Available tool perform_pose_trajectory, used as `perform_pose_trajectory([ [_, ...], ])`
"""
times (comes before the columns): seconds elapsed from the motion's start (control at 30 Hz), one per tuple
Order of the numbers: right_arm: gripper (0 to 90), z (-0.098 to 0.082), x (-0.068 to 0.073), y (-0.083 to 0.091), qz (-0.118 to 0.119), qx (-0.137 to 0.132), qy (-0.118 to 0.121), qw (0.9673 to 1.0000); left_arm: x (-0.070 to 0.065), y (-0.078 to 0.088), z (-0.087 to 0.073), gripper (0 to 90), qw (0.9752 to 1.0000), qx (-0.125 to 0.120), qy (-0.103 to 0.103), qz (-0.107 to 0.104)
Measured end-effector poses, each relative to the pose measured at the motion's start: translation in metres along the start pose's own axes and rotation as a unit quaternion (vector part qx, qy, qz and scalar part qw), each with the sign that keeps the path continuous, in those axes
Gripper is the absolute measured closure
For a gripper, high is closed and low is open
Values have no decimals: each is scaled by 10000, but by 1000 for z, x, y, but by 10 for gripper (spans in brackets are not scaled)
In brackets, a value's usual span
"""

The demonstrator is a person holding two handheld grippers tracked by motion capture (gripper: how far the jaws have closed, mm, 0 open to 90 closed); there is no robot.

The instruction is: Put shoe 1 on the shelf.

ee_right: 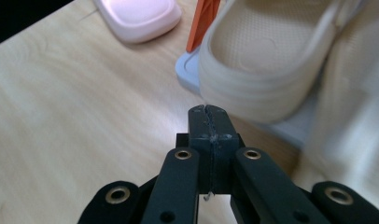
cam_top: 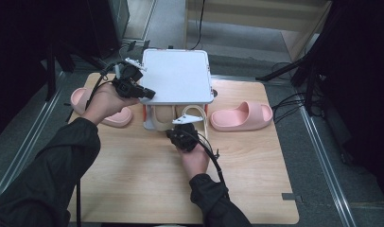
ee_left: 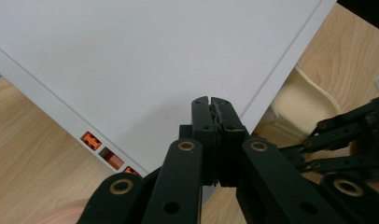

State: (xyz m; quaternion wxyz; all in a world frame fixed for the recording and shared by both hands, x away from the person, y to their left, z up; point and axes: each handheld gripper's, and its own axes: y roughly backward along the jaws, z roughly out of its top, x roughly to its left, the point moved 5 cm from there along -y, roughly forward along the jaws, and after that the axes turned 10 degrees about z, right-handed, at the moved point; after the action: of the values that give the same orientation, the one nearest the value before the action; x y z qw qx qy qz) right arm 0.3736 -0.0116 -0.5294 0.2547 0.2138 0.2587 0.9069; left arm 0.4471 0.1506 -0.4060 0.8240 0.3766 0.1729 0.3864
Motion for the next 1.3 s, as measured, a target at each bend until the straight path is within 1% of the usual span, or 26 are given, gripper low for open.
perform_pose_trajectory([
  [0.13,900,-12,-2,22,13,48,55,10000,1,0,0,887,10000,21,14,-6],
  [0.2,900,-18,-3,32,26,70,15,10000,1,0,0,887,10000,22,30,-18],
  [0.3,900,-25,-4,44,19,118,17,9999,1,0,0,887,10000,28,32,-11],
  [0.37,900,-30,-4,53,21,184,82,9998,1,0,0,887,10000,26,29,-1],
  [0.5,898,-38,-4,69,-84,342,318,9989,1,0,0,887,10000,40,41,-10],
  [0.57,898,-42,-4,78,-46,380,269,9989,1,0,0,887,10000,40,37,-3],
  [0.7,896,-52,-4,90,-35,527,365,9979,1,0,0,887,10000,56,35,-3],
  [0.83,897,-63,-5,97,-14,646,354,9973,0,0,1,887,10000,68,42,12],
  [0.9,897,-68,-9,98,-46,707,359,9968,0,0,1,887,10000,72,43,11],
  [1.0,897,-72,-16,96,-96,778,260,9966,0,0,1,887,10000,73,44,11],
  [1.13,897,-71,-26,92,-217,757,179,9967,0,0,1,887,10000,72,51,0],
  [1.2,900,-69,-30,88,-194,721,166,9971,1,0,1,887,10000,68,46,-3],
  [1.27,900,-65,-33,84,-315,656,219,9971,1,0,1,887,10000,70,41,-10],
  [1.3,900,-64,-34,82,-344,631,192,9972,1,0,1,887,10000,72,47,-8],
])
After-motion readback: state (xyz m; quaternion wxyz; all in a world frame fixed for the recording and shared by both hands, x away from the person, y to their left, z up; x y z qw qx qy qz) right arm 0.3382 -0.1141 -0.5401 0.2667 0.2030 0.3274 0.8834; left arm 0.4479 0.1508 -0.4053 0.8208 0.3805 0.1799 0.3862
